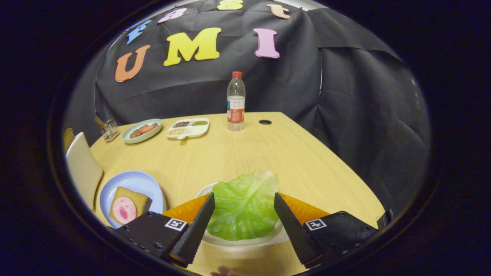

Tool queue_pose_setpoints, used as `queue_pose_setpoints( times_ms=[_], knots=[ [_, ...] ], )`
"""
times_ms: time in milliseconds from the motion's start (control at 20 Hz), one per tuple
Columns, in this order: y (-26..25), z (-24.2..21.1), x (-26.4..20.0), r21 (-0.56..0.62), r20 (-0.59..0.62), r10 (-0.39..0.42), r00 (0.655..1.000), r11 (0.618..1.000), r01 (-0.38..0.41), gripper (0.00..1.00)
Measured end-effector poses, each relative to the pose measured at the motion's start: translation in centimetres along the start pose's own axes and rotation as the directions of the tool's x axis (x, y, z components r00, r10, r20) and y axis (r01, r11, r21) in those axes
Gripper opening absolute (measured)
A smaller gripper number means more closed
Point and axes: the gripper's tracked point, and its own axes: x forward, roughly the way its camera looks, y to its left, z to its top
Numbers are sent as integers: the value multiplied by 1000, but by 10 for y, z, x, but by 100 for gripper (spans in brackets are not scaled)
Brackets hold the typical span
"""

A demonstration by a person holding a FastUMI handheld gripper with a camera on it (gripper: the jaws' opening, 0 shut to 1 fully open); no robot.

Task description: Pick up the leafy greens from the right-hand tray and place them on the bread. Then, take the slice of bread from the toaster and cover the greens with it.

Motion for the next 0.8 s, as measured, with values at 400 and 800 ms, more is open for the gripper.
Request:
queue_pose_setpoints(
  times_ms=[400,800],
  knots=[
    [4,-18,15,19,-129,36,991,999,-34,92],
    [19,-14,19,4,-131,99,986,995,-100,41]
  ],
)
